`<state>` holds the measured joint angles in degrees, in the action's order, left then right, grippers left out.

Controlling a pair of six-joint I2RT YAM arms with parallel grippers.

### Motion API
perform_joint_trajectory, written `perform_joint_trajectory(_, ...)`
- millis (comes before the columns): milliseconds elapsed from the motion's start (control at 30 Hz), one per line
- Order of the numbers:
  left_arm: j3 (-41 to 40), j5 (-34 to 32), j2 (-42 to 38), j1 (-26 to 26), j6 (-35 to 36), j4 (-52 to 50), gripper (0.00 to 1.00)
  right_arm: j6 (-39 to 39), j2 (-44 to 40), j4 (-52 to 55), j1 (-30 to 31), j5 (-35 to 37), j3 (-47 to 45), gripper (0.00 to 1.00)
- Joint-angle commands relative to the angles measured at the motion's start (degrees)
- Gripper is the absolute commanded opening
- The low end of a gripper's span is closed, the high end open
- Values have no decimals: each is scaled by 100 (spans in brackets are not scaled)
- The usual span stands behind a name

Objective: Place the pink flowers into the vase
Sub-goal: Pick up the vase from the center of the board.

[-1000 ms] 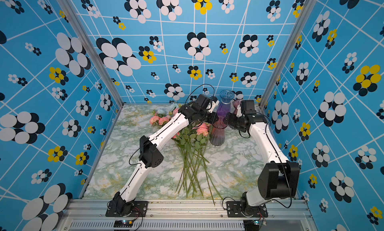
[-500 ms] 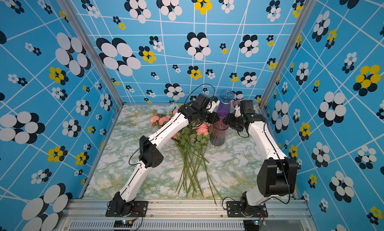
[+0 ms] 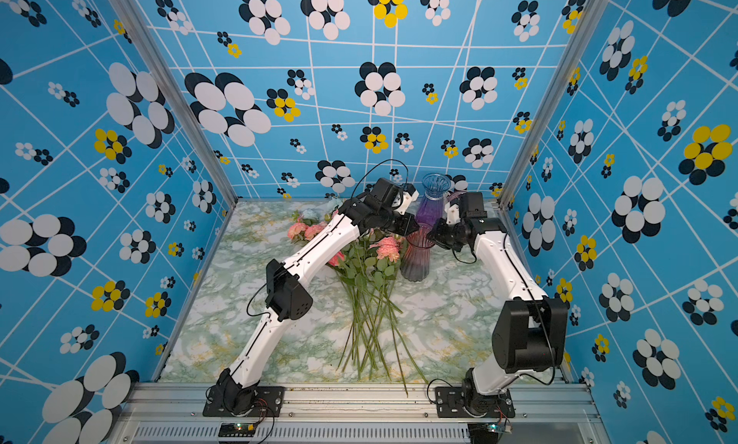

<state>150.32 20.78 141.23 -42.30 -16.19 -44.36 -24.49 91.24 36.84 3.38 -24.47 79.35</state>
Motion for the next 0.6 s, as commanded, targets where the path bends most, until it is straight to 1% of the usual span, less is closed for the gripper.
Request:
perform_joint_trajectory(0,61,97,44,-30,163,-605,13,-356,174,156,14,-118,-41,3)
perform_joint_trajectory(33,58,93,28,-22,180,-646,14,-373,174,200,30,-112,-33,0)
perform_joint_trajectory(100,50,109,-28,-27,232,-754,20,-390,182,294,63,-91,12,0)
perform_joint_trajectory(167,54,73,-52,-23,328,-911,22,-388,168,404,100,8,62,0)
perform_joint_trajectory(300,42,-46,-133,20,516,-1281,35,-290,89,648,217,139,164,0)
perform_joint_trajectory(467,-28,-209,-220,56,693,-1514,37,-270,43,746,278,171,177,0)
perform_joint_trajectory(533,-33,-247,-243,69,713,-1556,33,-273,67,748,278,163,182,0)
perform_joint_trajectory(567,-38,-242,-242,76,706,-1563,29,-274,75,736,278,162,177,0)
